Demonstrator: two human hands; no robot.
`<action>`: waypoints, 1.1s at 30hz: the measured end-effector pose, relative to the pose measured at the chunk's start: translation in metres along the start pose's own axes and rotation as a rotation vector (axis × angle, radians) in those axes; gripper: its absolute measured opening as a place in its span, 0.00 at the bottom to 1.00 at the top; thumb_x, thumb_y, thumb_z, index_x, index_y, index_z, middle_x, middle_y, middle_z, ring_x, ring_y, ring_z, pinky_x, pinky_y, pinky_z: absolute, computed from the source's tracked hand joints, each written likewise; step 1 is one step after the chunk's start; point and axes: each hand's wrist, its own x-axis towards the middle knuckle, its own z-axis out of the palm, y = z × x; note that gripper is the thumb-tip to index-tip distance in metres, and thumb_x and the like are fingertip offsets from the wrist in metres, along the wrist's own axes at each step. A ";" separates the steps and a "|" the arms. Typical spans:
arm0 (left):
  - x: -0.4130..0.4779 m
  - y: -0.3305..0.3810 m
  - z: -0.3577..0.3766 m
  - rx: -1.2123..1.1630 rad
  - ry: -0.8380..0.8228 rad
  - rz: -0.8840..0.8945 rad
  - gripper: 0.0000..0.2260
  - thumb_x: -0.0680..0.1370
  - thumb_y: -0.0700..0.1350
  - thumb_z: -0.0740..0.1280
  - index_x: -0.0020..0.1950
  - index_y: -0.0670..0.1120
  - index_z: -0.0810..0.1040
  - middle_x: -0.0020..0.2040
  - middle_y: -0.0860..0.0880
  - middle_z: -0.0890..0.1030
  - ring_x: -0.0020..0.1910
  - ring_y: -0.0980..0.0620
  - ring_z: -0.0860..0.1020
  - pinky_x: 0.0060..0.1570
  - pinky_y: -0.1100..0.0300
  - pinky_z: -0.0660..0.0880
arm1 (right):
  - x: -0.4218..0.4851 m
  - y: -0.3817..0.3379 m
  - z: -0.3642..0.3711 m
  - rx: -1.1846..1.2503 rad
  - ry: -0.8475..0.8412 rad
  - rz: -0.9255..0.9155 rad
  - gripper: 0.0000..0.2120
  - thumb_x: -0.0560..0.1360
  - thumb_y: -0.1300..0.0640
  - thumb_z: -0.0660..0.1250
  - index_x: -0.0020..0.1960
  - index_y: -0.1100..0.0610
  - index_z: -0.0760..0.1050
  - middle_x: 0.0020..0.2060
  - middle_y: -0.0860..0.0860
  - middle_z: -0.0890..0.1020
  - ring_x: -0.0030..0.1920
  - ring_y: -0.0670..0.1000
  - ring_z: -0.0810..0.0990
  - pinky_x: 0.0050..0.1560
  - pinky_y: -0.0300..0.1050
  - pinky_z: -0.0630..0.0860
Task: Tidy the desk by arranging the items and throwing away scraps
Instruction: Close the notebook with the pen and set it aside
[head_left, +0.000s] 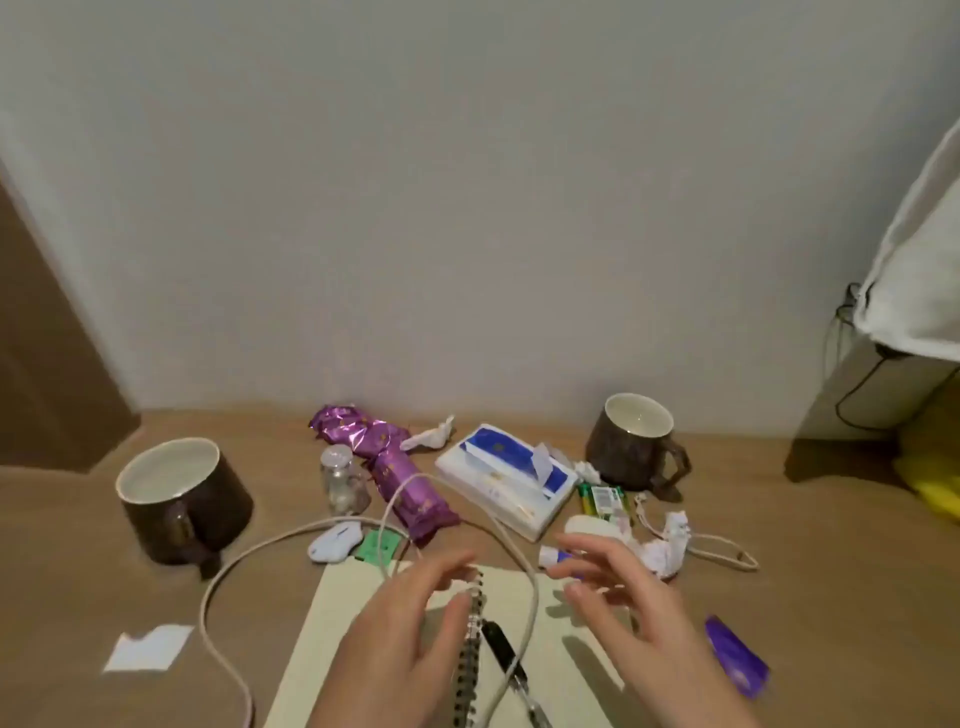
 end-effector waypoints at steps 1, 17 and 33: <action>-0.004 -0.007 0.006 0.031 -0.026 0.036 0.13 0.73 0.63 0.55 0.56 0.70 0.70 0.54 0.73 0.75 0.56 0.69 0.72 0.55 0.68 0.71 | -0.002 0.009 0.006 -0.076 -0.042 -0.054 0.14 0.77 0.56 0.65 0.57 0.39 0.74 0.49 0.37 0.82 0.51 0.41 0.80 0.52 0.38 0.74; -0.030 -0.045 0.038 0.392 -0.054 0.268 0.17 0.81 0.52 0.52 0.69 0.56 0.67 0.66 0.59 0.70 0.65 0.57 0.66 0.65 0.60 0.63 | -0.023 0.041 0.038 -0.781 -0.091 -0.303 0.15 0.82 0.48 0.53 0.65 0.43 0.72 0.60 0.40 0.74 0.62 0.44 0.68 0.61 0.42 0.69; -0.035 -0.079 -0.019 0.448 -0.059 0.192 0.17 0.80 0.52 0.56 0.70 0.52 0.66 0.66 0.55 0.71 0.64 0.56 0.69 0.62 0.60 0.66 | 0.027 0.000 0.070 -0.964 0.081 -0.562 0.09 0.75 0.49 0.68 0.52 0.49 0.83 0.56 0.47 0.77 0.57 0.49 0.72 0.44 0.40 0.69</action>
